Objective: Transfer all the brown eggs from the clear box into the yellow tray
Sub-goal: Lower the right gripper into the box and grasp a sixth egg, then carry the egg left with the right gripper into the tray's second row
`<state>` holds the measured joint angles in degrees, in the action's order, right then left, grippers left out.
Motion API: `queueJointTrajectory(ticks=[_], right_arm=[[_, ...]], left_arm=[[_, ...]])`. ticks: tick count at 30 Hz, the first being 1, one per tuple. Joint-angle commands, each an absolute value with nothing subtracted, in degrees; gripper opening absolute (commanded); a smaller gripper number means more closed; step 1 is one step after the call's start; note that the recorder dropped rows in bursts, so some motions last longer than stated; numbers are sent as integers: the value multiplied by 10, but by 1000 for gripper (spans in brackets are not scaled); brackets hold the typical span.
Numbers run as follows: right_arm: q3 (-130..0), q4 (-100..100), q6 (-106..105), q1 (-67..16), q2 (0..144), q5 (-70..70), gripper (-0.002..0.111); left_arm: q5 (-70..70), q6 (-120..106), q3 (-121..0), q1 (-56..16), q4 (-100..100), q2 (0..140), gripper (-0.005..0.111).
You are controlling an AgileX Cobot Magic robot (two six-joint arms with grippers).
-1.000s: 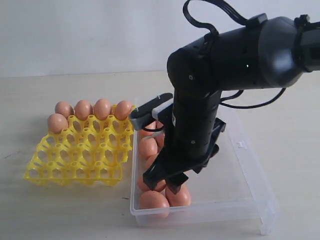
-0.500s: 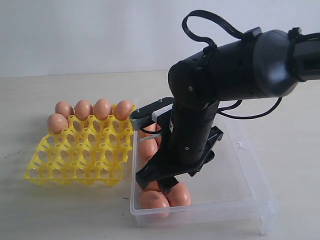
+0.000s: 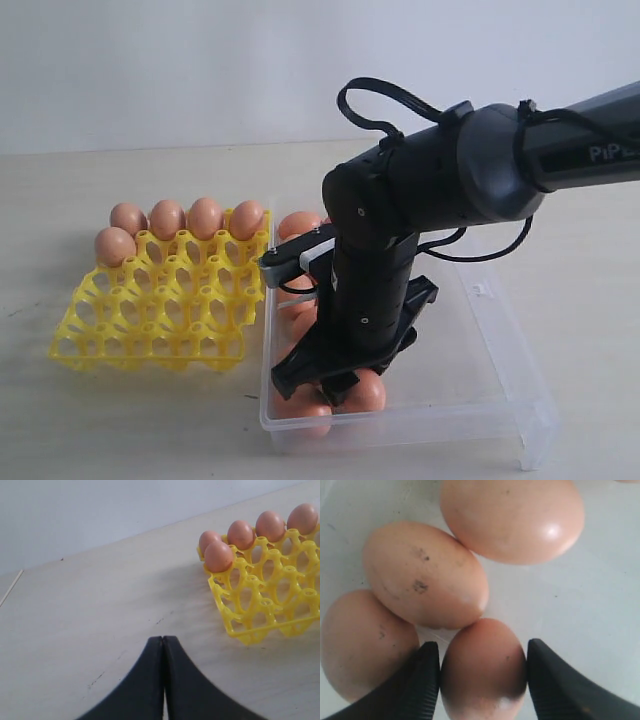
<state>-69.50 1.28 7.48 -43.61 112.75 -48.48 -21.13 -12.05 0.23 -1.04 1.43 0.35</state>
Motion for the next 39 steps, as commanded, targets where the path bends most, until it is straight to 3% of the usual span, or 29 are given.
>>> queueJointTrajectory(ticks=[1, 2, 10, 17, 21, 25, 39], right_arm=[[-693, 12, 59, -435, 1133, -483, 8], [-693, 12, 55, -435, 1133, -483, 0], [-693, -49, 62, -435, 1062, -476, 0], [-693, -60, 42, -439, 1002, -186, 0], [-693, -62, 45, -440, 1042, 19, 0], [-719, -62, 52, -447, 1115, 128, 0], [-880, -194, 169, -447, 1307, 202, 0]], left_arm=[[-207, -117, 0, -12, 14, 0, 0], [-207, -117, 0, -12, 14, 0, 0], [-207, -117, 0, -12, 14, 0, 0], [-207, -117, 0, -12, 14, 0, 0], [-207, -117, 0, -12, 14, 0, 0], [-207, -117, 0, -12, 14, 0, 0], [-207, -117, 0, -12, 14, 0, 0]])
